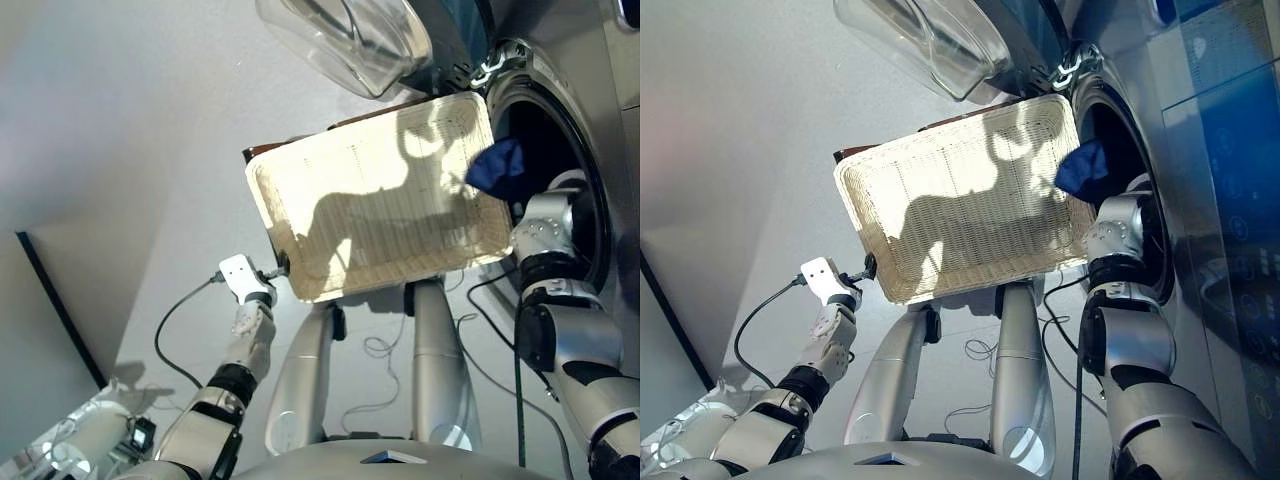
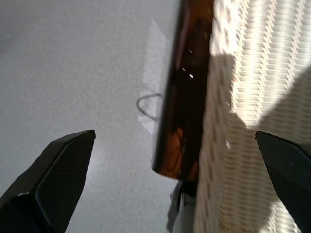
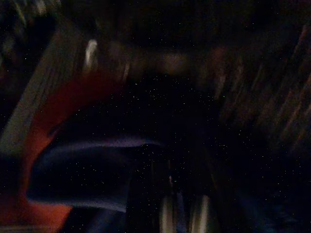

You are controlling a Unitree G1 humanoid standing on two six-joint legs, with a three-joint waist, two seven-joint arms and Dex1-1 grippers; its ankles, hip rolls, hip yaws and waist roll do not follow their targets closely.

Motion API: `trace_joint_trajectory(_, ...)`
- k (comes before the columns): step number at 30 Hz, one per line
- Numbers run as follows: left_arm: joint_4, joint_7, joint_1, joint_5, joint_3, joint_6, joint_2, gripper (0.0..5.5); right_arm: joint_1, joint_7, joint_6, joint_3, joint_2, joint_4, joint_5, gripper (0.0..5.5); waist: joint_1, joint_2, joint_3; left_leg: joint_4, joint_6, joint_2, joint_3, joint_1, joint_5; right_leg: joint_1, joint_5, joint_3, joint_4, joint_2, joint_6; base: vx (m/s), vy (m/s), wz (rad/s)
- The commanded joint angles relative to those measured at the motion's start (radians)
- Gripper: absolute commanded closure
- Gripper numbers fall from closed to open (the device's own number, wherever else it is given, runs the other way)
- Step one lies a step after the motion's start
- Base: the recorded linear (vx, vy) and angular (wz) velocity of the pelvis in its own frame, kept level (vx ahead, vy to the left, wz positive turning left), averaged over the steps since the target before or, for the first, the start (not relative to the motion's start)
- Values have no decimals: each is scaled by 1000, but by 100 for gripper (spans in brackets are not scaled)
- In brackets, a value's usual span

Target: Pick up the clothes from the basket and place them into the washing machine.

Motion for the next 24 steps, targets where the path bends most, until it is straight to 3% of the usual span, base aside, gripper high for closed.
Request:
trace_joint_trajectory(1,-21,20,25,40,28,-59,43,0,-69,-59,64,114,-136,-7,-203,550,15,41,-33,150,34,-32,-7,-45,-134,50,30,-15,-109,3,65,0,0,0)
trace_joint_trajectory(2,-22,21,26,40,29,-59,42,0,-71,-58,64,116,-137,-5,-202,550,15,41,-35,151,34,-32,-7,-47,-134,48,29,-15,-108,3,65,0,0,0)
trace_joint_trajectory(3,-24,14,26,41,44,-56,46,0,-42,21,151,257,-155,18,-348,550,19,34,-30,157,36,-32,-2,-56,-129,40,36,-13,-100,2,64,0,0,0)
trace_joint_trajectory(4,-28,9,27,43,49,-56,48,0,-42,63,154,280,-161,23,-357,339,17,33,-29,159,36,-32,-3,-59,-129,38,37,-15,-97,1,64,0,0,0)
trace_joint_trajectory(5,-28,9,27,43,50,-56,47,0,-44,64,153,281,-161,24,-356,175,16,34,-29,160,36,-32,-3,-60,-129,37,37,-15,-97,1,64,0,0,0)
trace_joint_trajectory(6,-45,-10,30,34,60,-51,55,0,-42,134,204,368,-163,50,-409,0,19,29,-27,164,35,-31,-3,-65,-127,37,38,-17,-91,0,63,94,-26,12)
trace_joint_trajectory(7,-46,-12,34,34,62,-48,51,0,-30,158,206,383,-139,58,-413,0,24,30,-33,168,32,-30,-13,-53,-154,47,9,-16,-81,3,68,100,-34,30)
trace_joint_trajectory(9,-42,-15,36,34,64,-43,51,0,-20,190,200,382,-109,73,-379,0,24,27,-35,171,31,-31,-15,-51,-158,52,5,-19,-80,4,67,57,-10,32)
trace_joint_trajectory(14,-31,-17,34,21,65,-30,54,0,25,336,171,405,32,97,-210,0,19,1,-38,180,31,-29,-21,-48,-160,69,8,-31,-81,5,63,0,0,0)
trace_joint_trajectory(24,32,-74,45,4,89,4,58,0,105,571,183,496,133,161,-66,0,17,-61,-52,165,26,-19,-38,-5,-153,135,24,-57,-120,7,64,0,0,0)
